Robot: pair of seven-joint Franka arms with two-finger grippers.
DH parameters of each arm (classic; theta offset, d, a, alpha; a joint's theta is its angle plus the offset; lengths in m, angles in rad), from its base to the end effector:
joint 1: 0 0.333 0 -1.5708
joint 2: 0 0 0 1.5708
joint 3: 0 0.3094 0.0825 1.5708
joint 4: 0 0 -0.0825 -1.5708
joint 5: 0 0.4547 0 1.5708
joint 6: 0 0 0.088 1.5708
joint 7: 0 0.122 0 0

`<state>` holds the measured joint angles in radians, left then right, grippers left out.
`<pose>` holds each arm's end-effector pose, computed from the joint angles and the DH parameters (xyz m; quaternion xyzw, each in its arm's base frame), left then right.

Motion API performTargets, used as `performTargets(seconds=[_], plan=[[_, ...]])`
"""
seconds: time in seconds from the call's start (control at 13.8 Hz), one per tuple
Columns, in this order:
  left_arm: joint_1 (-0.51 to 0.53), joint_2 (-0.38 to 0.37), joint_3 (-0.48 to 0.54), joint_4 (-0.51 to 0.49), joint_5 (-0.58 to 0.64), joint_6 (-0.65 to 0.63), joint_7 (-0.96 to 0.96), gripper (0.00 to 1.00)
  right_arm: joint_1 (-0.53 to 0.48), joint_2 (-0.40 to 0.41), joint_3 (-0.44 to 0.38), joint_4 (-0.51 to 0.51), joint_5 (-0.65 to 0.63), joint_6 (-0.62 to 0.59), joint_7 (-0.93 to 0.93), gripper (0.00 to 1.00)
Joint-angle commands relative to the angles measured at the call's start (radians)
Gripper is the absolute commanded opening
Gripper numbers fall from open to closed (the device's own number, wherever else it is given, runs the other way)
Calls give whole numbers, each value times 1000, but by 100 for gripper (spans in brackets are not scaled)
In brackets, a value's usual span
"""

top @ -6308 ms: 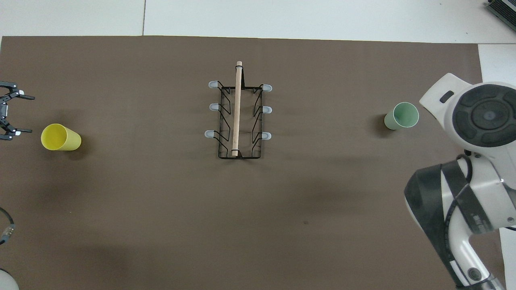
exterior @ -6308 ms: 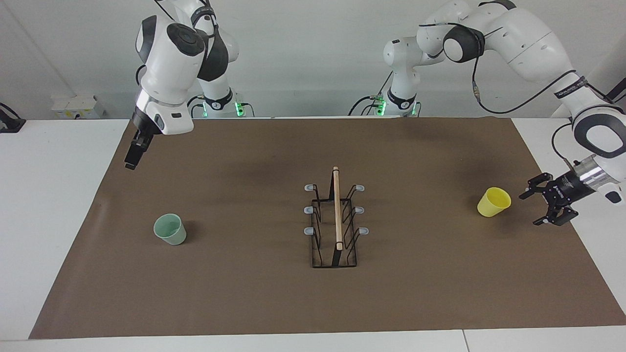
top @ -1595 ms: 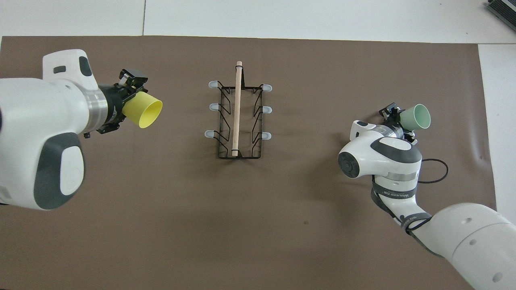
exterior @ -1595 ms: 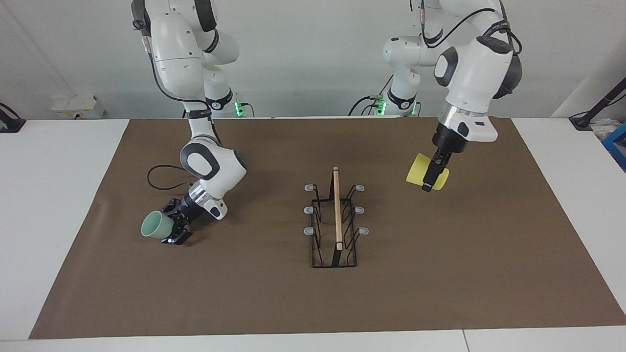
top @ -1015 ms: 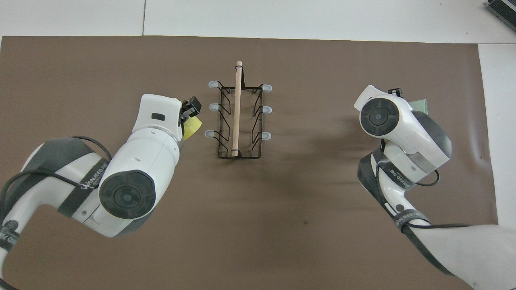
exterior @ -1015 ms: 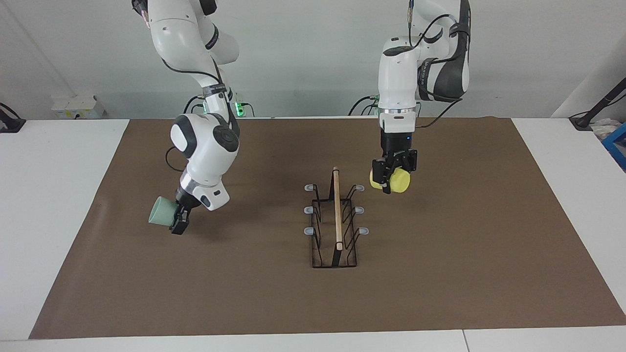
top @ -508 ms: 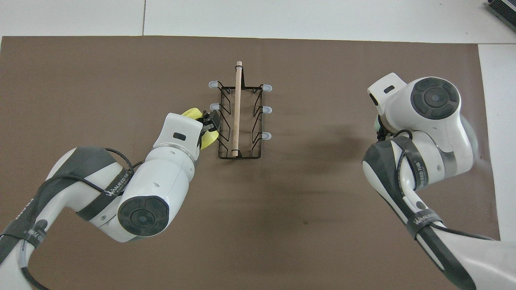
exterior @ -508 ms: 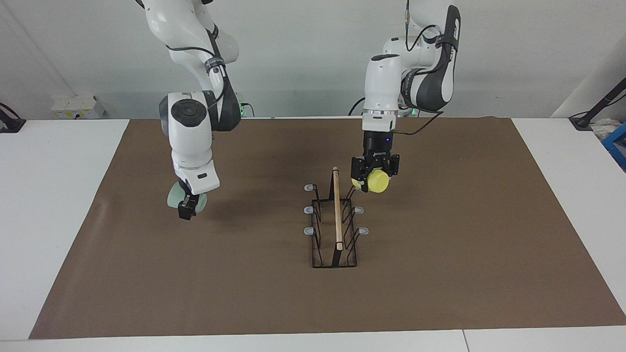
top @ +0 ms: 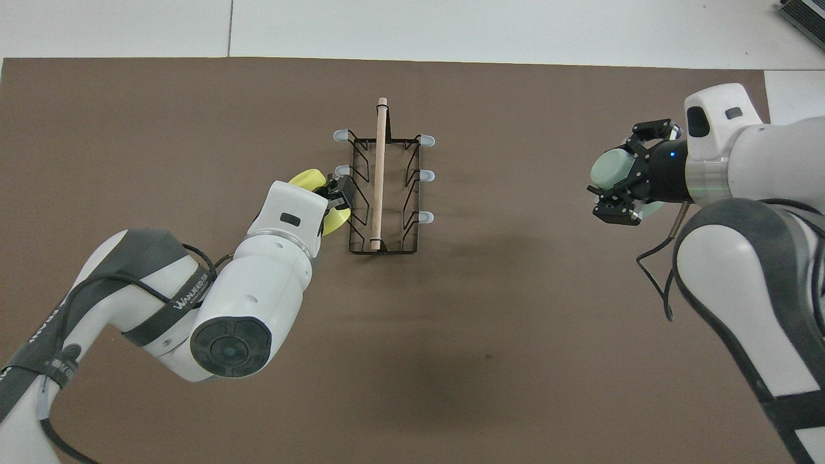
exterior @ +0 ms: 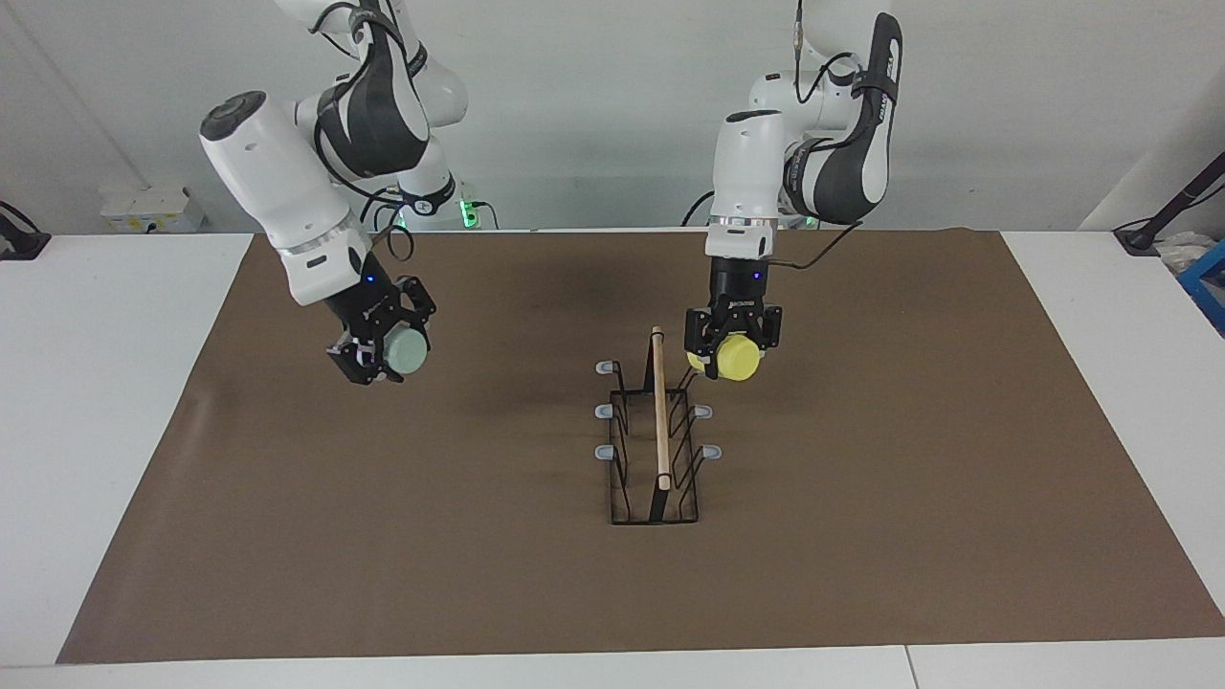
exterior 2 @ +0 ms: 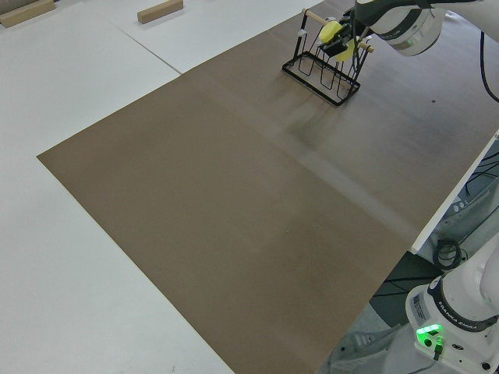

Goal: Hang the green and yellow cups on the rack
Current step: 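Carry the yellow cup onto a rack peg while the right gripper lifts the green cup, then release the yellow cup with the left gripper while the right gripper carries the green cup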

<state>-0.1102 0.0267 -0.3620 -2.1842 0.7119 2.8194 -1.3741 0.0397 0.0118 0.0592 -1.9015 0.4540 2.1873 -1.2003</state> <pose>0.5569 -0.3168 0.3775 0.9279 0.1374 0.3304 0.1047 0.6562 0.0865 0.4774 -0.8314 -0.5011 -0.2180 0.1008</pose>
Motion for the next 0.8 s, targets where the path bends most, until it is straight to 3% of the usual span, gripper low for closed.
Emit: performTargets(seconds=[0.0,0.36,0.73], plan=[[7,64,0,35,44,31,-19,0,-9,-19,10,-33,243,15,-106,0],[7,64,3,104,46,-52,-17,0,37,-39,11,-83,527,164,-205,0],[38,73,8,109,46,-25,-20,0,71,-65,11,-131,1016,183,-477,0]])
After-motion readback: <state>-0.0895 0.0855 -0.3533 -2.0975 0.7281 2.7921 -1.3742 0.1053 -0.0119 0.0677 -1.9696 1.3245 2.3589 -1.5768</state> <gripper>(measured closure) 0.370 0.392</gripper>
